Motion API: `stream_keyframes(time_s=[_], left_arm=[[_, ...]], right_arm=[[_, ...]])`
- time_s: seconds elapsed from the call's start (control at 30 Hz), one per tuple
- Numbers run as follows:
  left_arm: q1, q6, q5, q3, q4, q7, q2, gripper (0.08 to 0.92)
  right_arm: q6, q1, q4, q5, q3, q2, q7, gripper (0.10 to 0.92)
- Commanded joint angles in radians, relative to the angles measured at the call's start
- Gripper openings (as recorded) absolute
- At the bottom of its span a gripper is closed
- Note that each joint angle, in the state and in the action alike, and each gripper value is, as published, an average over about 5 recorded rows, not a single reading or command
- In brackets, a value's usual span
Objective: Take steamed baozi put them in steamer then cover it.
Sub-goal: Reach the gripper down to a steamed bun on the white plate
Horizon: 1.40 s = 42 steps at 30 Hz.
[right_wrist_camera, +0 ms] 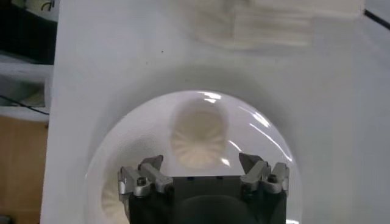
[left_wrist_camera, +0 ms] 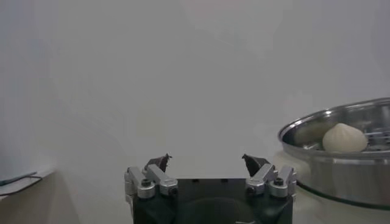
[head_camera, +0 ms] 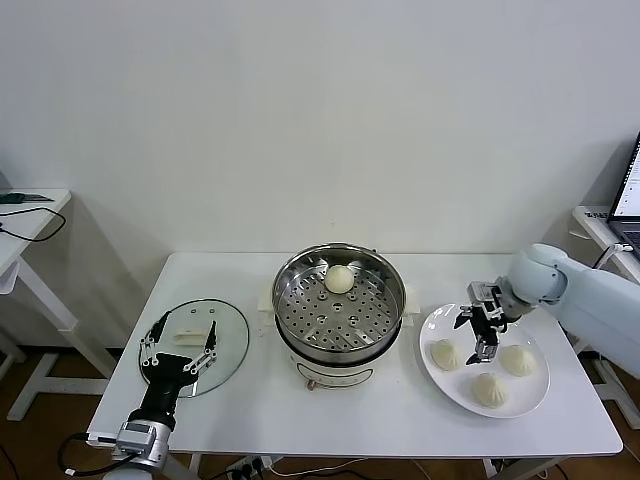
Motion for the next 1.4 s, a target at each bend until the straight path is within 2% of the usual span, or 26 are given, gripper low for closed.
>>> stream_keyframes(time_s=[0.03,0.47,1.27,1.4], left_arm=[[0.0,0.0,0.002,0.005,0.002,-0.001,-0.001,0.823],[0.0,-0.004,0.008,0.014,0.003,-0.006,-0.01,0.823],[-0.009,-0.004,0.008,0.016,0.016,-0.005,-0.007,0.823],[-0.011,-0.004,0.007,0.015,0.018,-0.006,-0.007,0.823]], right_arm=[[-0.015,-0.07,-0.006,-0.036,0.038,0.008,0.021,0.823],[-0.003,-0.104,-0.028,-0.062,0.069,0.05,0.066,0.823],[0.003,-0.112,-0.06,-0.087,0.073,0.081,0.05,0.823],[0.005,-0.11,-0.061,-0.087,0.071,0.084,0.044,0.796]])
